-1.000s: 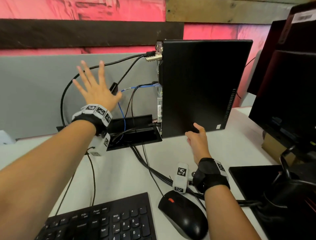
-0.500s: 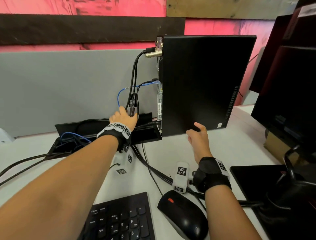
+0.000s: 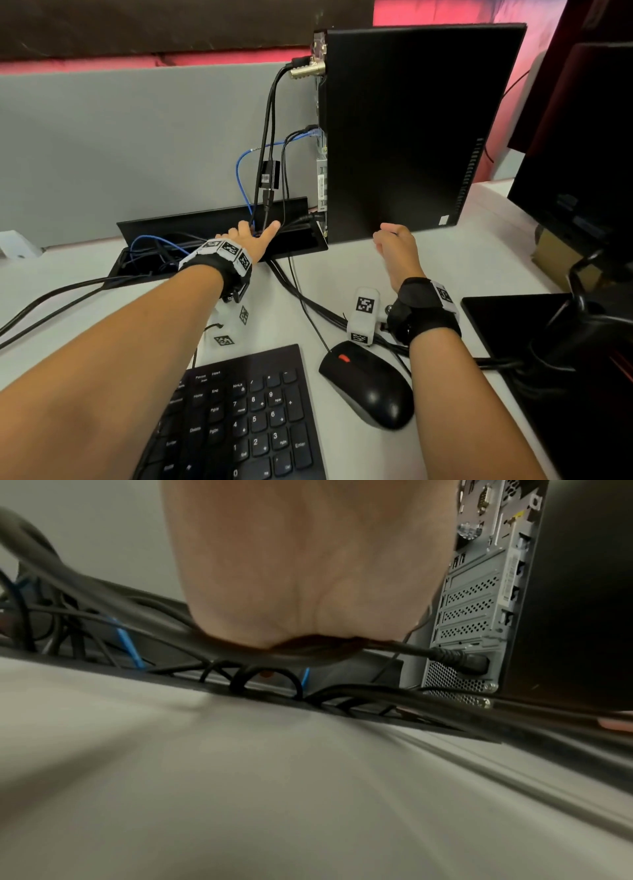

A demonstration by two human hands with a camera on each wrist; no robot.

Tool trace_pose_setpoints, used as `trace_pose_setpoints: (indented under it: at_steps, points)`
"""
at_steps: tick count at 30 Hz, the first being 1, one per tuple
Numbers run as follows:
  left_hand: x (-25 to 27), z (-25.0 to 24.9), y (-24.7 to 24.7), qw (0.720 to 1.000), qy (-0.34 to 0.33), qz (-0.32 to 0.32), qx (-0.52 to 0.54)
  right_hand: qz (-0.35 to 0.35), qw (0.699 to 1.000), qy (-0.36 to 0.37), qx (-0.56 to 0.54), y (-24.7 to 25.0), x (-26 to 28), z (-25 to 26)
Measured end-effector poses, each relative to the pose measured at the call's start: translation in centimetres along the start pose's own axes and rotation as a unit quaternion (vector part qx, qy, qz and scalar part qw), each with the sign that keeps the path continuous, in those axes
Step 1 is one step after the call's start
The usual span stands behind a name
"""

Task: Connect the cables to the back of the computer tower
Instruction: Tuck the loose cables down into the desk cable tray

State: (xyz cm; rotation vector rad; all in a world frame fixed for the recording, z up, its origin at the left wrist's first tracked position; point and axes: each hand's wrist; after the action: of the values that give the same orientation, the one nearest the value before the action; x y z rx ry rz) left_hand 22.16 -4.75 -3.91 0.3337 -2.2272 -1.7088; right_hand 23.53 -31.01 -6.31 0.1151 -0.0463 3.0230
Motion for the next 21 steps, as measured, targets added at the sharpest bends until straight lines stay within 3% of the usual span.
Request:
trace_pose_setpoints:
  at_steps: [7, 11, 15, 19, 21]
  points:
    - [0.2, -0.4, 0.2, 0.997, 0.057, 0.049, -0.002, 0.026, 1.000, -0.009, -0.012, -0.1, 0.8, 0.9]
    - [-0.4, 0.3, 0.6, 0.996, 0.028, 0.072, 0.043, 0.102, 0.994, -0.005, -0.042, -0.5, 3.1, 3.3]
    - [-0.8, 1.1, 1.5, 0.988, -0.008, 0.124, 0.089, 0.203, 0.978, 0.041, 0.029, -1.8, 5.0, 6.5]
    - [-0.8, 1.0, 1.5, 0.989, -0.033, 0.121, 0.072, 0.311, 0.932, 0.089, 0.162, -5.3, 7.6, 9.9]
    - [-0.9, 0.7, 1.9, 0.989, -0.041, 0.140, 0.029, 0.385, 0.876, 0.079, 0.280, -9.1, 8.3, 9.8]
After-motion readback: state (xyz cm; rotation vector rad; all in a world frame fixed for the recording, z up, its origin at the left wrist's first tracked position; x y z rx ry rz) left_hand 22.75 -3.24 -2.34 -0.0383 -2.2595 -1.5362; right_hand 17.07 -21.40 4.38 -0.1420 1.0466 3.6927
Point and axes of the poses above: each hand's wrist, its own x-axis away from the middle knuckle, its own y-axis out of the back of the hand, z = x × y, and after that the axes turned 4 degrees about z, right-handed
